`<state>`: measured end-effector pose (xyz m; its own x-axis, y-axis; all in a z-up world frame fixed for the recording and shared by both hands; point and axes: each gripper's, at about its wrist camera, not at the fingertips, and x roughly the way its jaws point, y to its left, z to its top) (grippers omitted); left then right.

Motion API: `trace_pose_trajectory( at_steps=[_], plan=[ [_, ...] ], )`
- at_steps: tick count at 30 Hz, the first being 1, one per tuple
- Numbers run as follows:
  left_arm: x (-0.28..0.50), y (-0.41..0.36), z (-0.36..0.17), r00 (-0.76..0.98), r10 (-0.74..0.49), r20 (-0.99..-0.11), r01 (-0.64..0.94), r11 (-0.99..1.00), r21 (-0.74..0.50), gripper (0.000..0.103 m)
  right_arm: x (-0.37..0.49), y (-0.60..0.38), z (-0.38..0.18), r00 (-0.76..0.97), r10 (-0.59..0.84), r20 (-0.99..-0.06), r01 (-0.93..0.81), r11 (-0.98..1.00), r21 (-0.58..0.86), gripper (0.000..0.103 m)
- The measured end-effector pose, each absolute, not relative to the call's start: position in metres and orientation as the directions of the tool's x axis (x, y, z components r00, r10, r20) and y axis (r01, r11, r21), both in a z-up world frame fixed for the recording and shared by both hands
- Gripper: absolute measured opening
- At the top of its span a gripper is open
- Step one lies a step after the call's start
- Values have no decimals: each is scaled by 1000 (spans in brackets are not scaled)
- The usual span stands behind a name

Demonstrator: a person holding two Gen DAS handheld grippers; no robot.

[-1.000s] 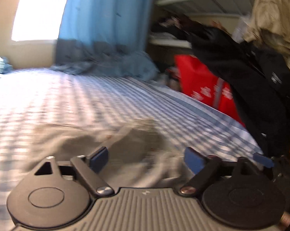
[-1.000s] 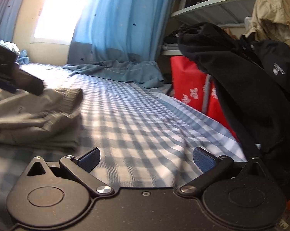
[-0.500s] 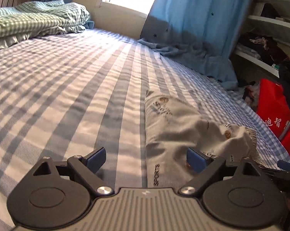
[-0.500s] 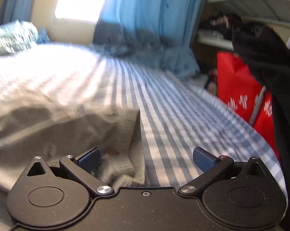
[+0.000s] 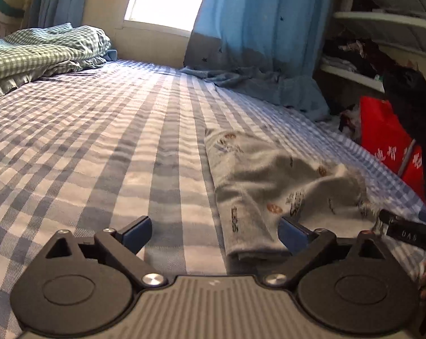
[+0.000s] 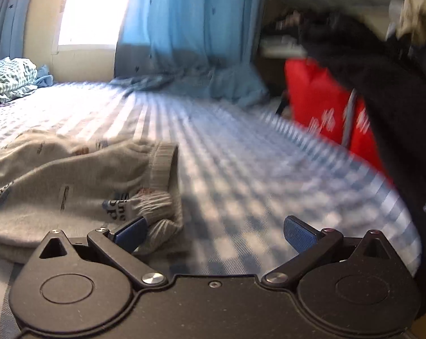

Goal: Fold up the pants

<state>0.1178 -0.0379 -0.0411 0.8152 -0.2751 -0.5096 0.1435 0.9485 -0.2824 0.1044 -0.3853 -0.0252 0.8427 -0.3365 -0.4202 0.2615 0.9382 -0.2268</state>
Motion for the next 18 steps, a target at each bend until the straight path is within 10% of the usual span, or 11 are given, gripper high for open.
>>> trace_pose_trajectory(
  at_steps=[18],
  plan=[
    [284, -153, -52, 861, 17, -508, 89, 979, 183, 103, 224, -348, -53, 863, -461, -204, 220, 709, -670, 102]
  ],
)
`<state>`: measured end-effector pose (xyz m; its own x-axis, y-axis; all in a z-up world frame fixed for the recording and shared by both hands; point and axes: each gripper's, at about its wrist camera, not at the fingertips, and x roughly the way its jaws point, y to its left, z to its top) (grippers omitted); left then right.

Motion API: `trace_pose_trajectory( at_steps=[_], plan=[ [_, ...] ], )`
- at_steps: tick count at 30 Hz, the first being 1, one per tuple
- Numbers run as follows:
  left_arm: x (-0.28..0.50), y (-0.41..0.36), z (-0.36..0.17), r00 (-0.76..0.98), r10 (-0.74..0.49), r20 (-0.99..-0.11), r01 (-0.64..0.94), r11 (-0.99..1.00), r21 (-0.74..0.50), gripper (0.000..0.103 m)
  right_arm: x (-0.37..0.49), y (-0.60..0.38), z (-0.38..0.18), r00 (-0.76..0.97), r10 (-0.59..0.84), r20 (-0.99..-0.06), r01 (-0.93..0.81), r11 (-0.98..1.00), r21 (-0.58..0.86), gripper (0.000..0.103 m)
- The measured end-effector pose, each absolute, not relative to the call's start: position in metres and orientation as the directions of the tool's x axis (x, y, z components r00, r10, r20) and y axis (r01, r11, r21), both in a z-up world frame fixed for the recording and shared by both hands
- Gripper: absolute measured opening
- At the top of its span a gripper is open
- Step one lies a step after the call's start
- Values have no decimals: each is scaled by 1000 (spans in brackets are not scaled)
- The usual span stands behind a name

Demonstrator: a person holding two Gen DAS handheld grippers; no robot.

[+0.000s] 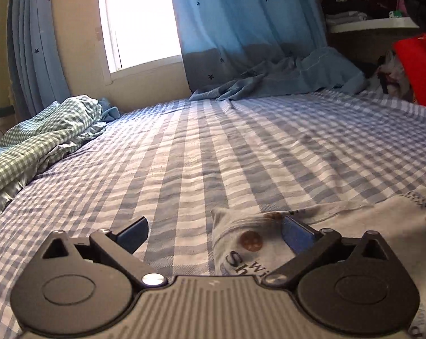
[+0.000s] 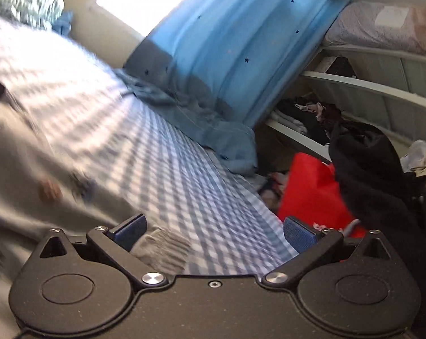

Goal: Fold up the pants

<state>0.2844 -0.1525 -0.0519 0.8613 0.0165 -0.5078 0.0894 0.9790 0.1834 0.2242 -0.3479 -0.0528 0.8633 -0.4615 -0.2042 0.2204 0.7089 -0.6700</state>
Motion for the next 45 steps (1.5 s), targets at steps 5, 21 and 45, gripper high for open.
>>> trace_pose_trajectory(
  at_steps=[5, 21, 45],
  plan=[
    [300, -140, -61, 805, -2, -594, 66, 994, 86, 103, 230, -369, -59, 853, -441, -281, 193, 765, -614, 102],
    [226, -95, -31, 808, -147, -571, 97, 988, -118, 103, 171, -365, -26, 892, -405, -200, 260, 822, -507, 102],
    [172, -79, -62, 784, -190, -590, 119, 980, -156, 103, 125, -379, -67, 851, -479, -215, 364, 833, -417, 102]
  ],
)
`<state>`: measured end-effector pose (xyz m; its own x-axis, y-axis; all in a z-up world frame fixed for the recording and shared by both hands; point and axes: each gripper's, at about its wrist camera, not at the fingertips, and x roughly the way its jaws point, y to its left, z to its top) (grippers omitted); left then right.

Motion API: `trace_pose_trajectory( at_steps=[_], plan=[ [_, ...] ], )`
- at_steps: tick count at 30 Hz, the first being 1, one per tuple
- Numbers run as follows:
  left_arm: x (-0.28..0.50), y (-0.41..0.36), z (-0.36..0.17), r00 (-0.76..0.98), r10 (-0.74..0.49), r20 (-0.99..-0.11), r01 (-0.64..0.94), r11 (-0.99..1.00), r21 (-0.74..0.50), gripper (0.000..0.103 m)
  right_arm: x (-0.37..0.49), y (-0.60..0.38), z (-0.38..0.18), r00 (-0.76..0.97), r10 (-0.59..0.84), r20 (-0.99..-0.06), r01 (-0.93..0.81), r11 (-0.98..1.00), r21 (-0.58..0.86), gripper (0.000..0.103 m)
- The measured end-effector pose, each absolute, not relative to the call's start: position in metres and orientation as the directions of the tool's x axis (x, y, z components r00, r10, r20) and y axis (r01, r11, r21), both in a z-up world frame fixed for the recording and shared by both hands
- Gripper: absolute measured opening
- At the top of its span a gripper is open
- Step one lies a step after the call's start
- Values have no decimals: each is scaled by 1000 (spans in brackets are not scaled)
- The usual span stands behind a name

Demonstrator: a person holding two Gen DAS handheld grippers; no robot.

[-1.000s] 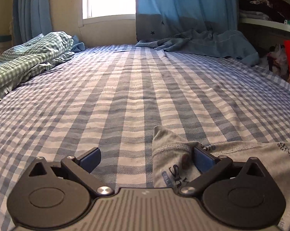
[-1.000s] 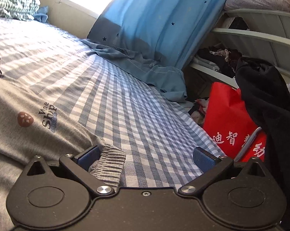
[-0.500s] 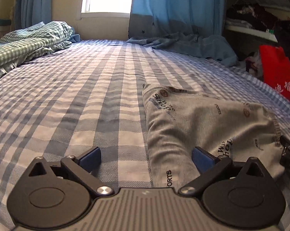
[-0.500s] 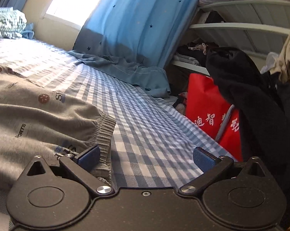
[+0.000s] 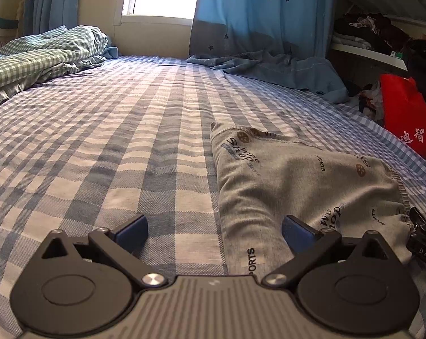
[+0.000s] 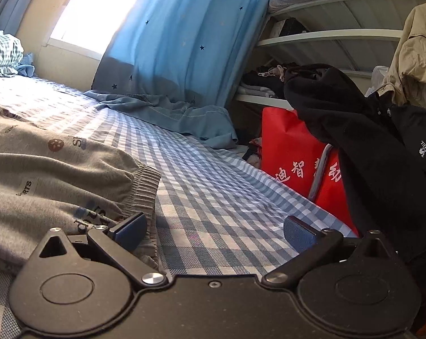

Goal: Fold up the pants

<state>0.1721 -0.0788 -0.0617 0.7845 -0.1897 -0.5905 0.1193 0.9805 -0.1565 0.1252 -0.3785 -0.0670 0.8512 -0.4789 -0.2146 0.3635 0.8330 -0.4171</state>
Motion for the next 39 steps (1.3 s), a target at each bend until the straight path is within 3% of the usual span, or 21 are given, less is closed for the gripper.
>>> trace_pose_trajectory(
  at_steps=[7, 11, 13, 15, 21, 24, 27, 31, 39],
  plan=[
    [172, -79, -62, 785, -189, -590, 119, 981, -155, 103, 125, -378, -67, 851, -486, -199, 374, 827, -420, 102],
    [171, -78, -61, 788, -198, -583, 120, 978, -170, 103, 128, -382, -48, 827, -478, -295, 369, 859, -356, 102],
    [170, -77, -60, 787, -205, -582, 124, 976, -176, 103, 126, -373, -28, 850, -472, -233, 393, 864, -316, 102],
    [167, -77, -60, 782, -215, -586, 138, 975, -174, 103, 133, -360, -10, 913, -354, -201, 295, 916, -273, 102],
    [146, -76, -61, 781, -242, -576, 175, 970, -171, 103, 214, -312, -1, 870, 103, -482, -240, 943, -232, 102],
    [129, -80, -65, 807, -249, -536, 207, 968, -139, 103, 248, -279, -15, 779, 211, -591, -415, 879, -233, 102],
    [131, -85, -64, 793, -266, -548, 244, 963, -114, 103, 271, -254, -36, 774, 107, -624, -404, 842, -357, 102],
    [133, -81, -65, 791, -286, -540, 248, 958, -144, 103, 283, -267, -38, 768, 123, -628, -357, 897, -261, 102],
    [135, -58, -69, 797, -362, -483, 254, 927, -274, 103, 241, -366, 9, 836, 98, -540, -219, 962, -164, 102]
  ],
)
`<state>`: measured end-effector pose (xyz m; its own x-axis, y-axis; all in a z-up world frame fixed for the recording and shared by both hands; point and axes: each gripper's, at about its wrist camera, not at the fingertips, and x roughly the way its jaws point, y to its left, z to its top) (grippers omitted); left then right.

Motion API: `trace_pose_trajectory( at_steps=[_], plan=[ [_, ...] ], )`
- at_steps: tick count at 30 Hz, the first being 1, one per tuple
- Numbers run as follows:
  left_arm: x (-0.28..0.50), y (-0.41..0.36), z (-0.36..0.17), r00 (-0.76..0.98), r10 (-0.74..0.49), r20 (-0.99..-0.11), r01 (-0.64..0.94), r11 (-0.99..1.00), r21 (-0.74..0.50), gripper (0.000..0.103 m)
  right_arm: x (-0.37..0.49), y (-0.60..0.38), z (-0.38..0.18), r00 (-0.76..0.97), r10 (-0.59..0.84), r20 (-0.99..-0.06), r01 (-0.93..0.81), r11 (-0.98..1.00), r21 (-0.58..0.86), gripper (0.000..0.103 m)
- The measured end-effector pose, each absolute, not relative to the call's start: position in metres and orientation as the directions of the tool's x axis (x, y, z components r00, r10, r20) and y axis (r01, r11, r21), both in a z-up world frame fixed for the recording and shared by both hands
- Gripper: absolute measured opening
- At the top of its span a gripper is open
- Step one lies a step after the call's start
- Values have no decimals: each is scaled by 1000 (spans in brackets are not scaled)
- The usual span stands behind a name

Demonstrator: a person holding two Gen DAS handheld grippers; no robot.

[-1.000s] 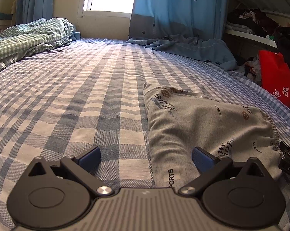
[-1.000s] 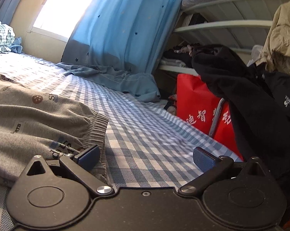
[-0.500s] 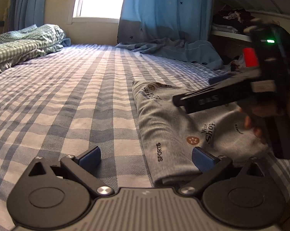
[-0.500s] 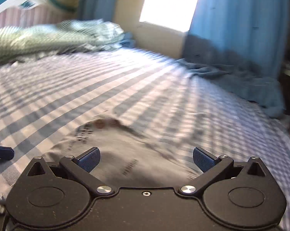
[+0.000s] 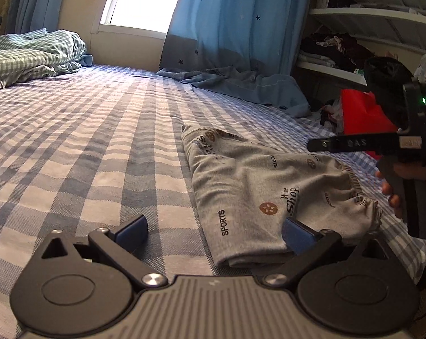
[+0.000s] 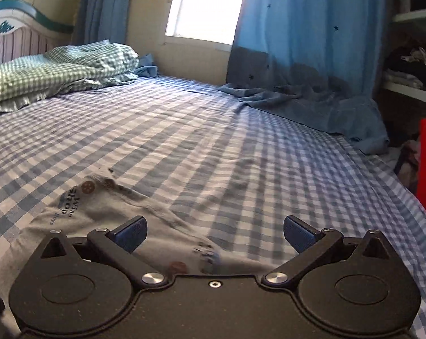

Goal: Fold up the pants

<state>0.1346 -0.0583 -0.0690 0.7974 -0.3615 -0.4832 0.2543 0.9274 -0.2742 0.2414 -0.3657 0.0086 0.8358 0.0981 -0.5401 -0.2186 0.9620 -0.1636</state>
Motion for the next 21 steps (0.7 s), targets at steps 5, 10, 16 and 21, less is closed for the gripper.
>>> trace_pose_trajectory(
  at_steps=[5, 10, 16, 21],
  plan=[
    [137, -56, -70, 798, -361, -482, 251, 927, -278, 103, 227, -427, -11, 797, -34, -603, -68, 987, -145, 102],
    [133, -61, -70, 796, -357, -488, 255, 930, -265, 103, 217, -454, -40, 799, 20, -601, 11, 999, 47, 102],
    [147, -48, -64, 735, -477, -482, 322, 871, -372, 103, 212, -476, -42, 814, 208, -542, -59, 958, 280, 103],
    [180, -64, -56, 684, -523, -509, 374, 850, -372, 103, 221, -485, -45, 770, 358, -528, -146, 905, 400, 103]
  ],
)
